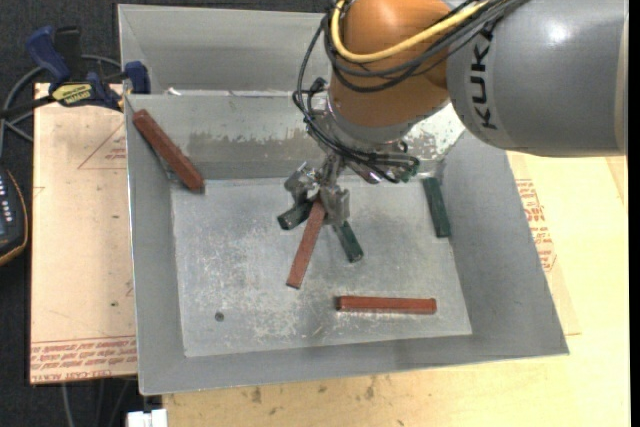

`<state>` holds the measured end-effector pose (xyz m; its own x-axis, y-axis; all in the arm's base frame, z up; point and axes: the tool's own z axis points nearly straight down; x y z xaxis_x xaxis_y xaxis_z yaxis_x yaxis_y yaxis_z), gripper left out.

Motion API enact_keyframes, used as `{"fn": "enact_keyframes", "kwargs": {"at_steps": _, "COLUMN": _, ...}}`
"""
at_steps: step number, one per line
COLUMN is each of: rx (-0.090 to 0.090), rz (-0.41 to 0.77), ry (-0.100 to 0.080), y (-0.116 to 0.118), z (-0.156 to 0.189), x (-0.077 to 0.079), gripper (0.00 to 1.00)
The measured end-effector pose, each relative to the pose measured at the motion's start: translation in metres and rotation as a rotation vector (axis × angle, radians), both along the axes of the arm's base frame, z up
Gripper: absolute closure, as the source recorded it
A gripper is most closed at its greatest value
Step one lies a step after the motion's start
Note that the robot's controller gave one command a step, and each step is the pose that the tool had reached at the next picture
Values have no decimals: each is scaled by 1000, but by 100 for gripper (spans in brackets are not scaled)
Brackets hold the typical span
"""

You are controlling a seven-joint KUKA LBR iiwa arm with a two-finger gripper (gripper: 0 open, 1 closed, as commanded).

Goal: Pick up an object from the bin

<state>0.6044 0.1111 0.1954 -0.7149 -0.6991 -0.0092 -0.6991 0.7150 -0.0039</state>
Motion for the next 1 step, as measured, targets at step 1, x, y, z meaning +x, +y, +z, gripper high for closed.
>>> {"fn": "enact_keyframes", "kwargs": {"at_steps": 1, "rx": -1, "rz": 231, "ry": 0, "y": 32, "z": 65, "x": 29, "gripper": 100}}
